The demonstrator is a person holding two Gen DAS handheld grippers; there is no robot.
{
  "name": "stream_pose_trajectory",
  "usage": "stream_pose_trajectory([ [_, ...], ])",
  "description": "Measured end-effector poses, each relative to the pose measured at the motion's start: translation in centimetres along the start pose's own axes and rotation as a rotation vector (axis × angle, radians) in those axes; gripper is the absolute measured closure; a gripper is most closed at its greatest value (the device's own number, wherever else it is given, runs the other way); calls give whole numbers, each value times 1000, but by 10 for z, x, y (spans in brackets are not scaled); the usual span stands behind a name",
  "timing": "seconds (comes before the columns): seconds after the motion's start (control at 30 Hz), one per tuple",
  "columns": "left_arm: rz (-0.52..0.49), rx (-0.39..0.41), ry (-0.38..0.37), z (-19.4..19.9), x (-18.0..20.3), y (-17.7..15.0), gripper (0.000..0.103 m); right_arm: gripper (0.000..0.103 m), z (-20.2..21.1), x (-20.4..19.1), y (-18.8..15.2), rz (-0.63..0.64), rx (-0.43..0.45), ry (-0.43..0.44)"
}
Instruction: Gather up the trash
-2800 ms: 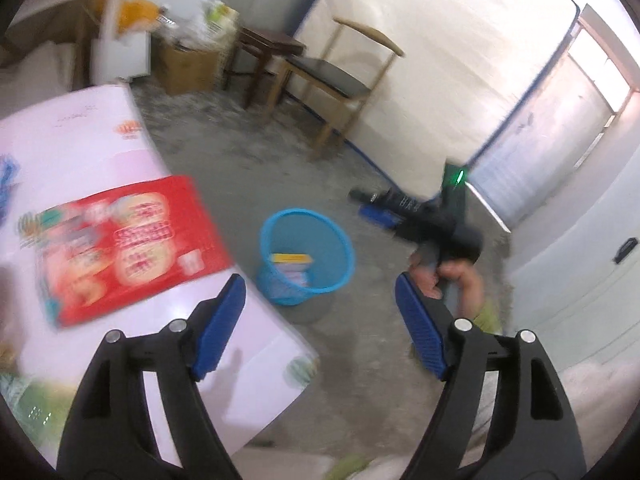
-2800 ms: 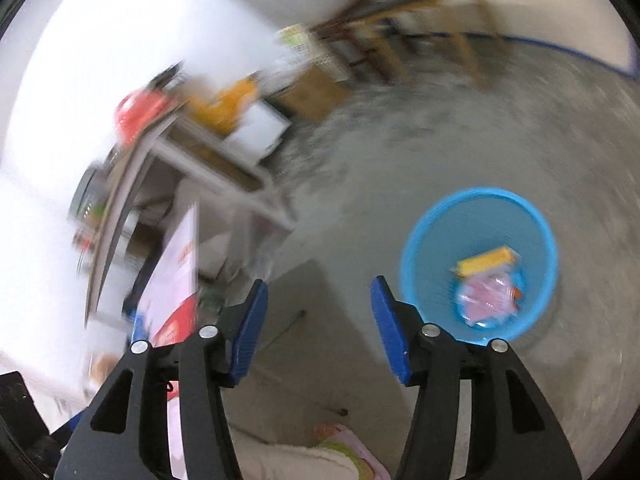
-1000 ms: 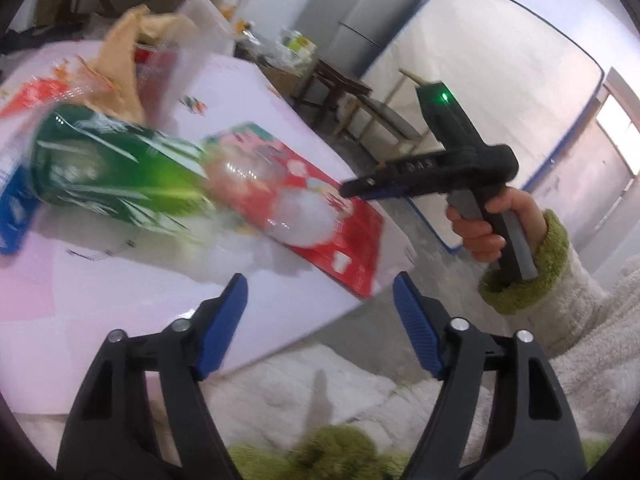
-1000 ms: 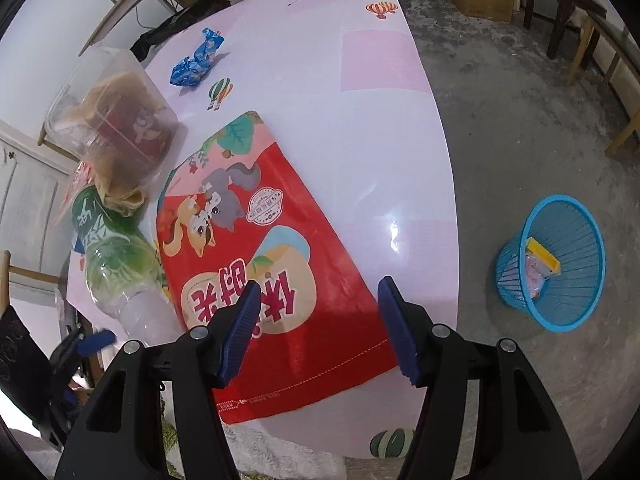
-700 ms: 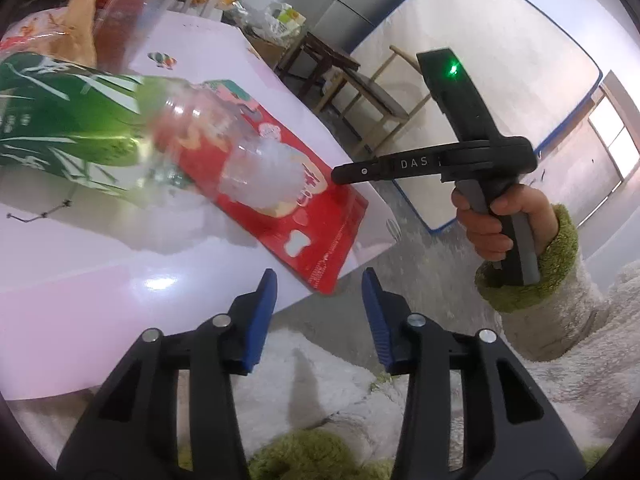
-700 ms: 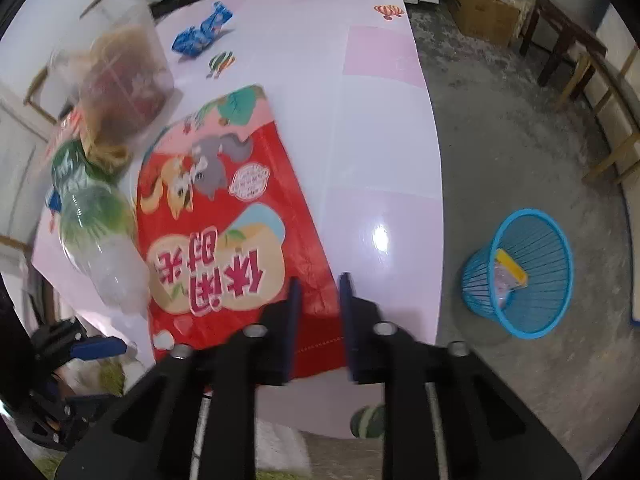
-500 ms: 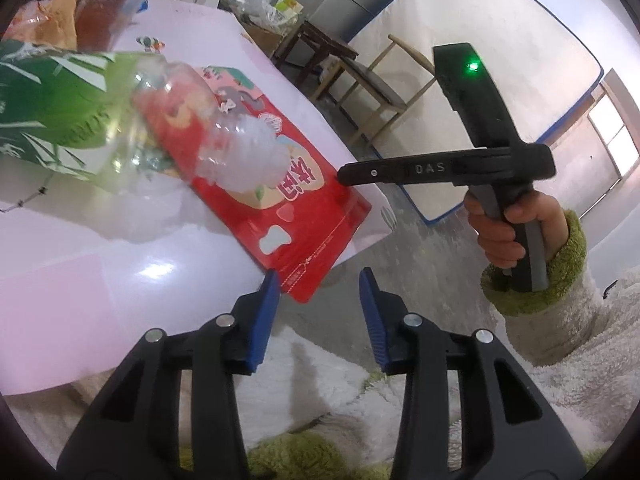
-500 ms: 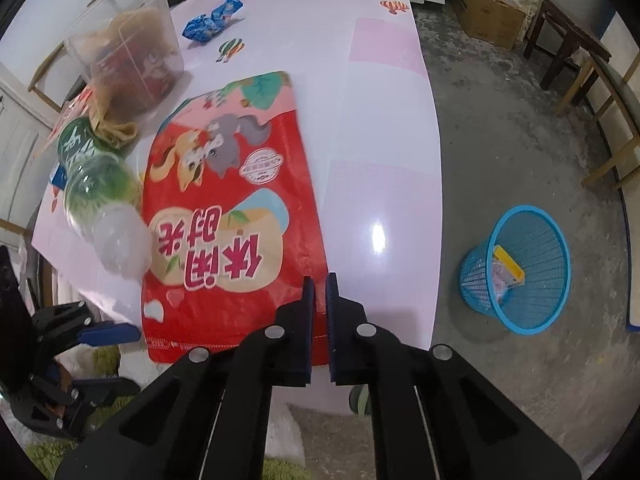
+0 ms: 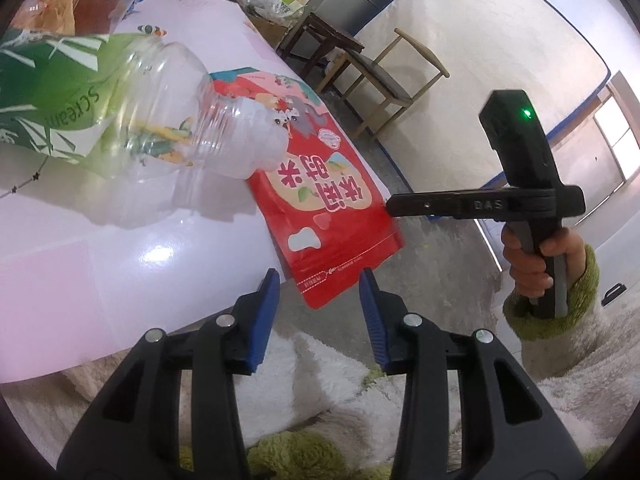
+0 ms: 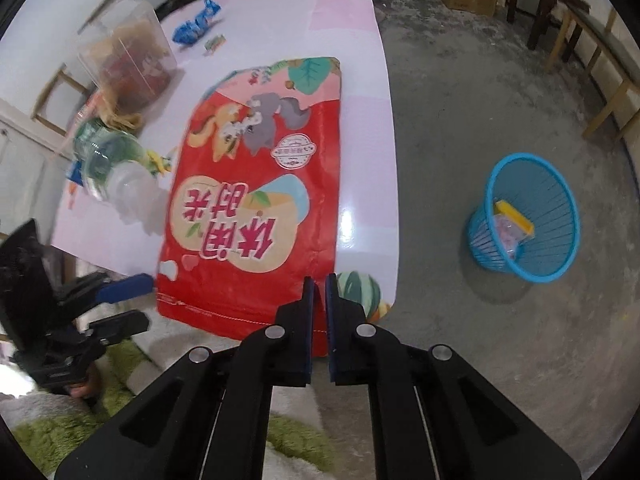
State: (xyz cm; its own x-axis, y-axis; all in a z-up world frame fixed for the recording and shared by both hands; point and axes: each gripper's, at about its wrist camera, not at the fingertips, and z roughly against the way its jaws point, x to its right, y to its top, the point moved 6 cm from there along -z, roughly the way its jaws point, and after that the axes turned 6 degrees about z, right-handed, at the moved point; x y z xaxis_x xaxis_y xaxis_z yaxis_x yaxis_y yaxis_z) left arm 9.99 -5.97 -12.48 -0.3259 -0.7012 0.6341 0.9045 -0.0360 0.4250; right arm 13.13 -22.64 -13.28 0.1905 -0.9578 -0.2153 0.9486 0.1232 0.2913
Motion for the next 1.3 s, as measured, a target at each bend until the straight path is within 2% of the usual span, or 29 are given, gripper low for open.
stream_pose_trajectory([
  [0.13,17,-12,-27,-5,0,3,65,96,2,3,-2,-41,15,48],
  [0.23,20,-27,-48,-5,-2,-4,65,85,4,9,-3,-79,24,67],
  [0.3,16,-41,-76,-7,2,-6,65,73,7,14,-5,-103,37,78],
  [0.37,3,-55,-108,-5,8,-11,65,70,8,17,-7,-123,36,96],
  [0.47,-32,-82,-164,-8,21,-17,65,69,6,19,-6,-138,31,98],
  [0.57,-61,-97,-143,-12,25,-22,65,69,12,19,-1,-121,59,58],
  [0.67,-18,-97,-126,-14,17,-19,65,69,18,15,10,-79,103,7],
  [0.83,61,-76,-122,-9,0,-17,65,69,21,-5,26,15,170,8],
  [1.03,76,-87,-101,-6,-7,-22,65,76,1,-17,32,76,150,-21],
  [1.23,79,-76,-56,-1,-13,-23,64,81,-9,-19,32,90,129,-18],
  [1.3,90,-74,-62,1,-17,-21,64,83,-10,-23,30,104,126,-15],
])
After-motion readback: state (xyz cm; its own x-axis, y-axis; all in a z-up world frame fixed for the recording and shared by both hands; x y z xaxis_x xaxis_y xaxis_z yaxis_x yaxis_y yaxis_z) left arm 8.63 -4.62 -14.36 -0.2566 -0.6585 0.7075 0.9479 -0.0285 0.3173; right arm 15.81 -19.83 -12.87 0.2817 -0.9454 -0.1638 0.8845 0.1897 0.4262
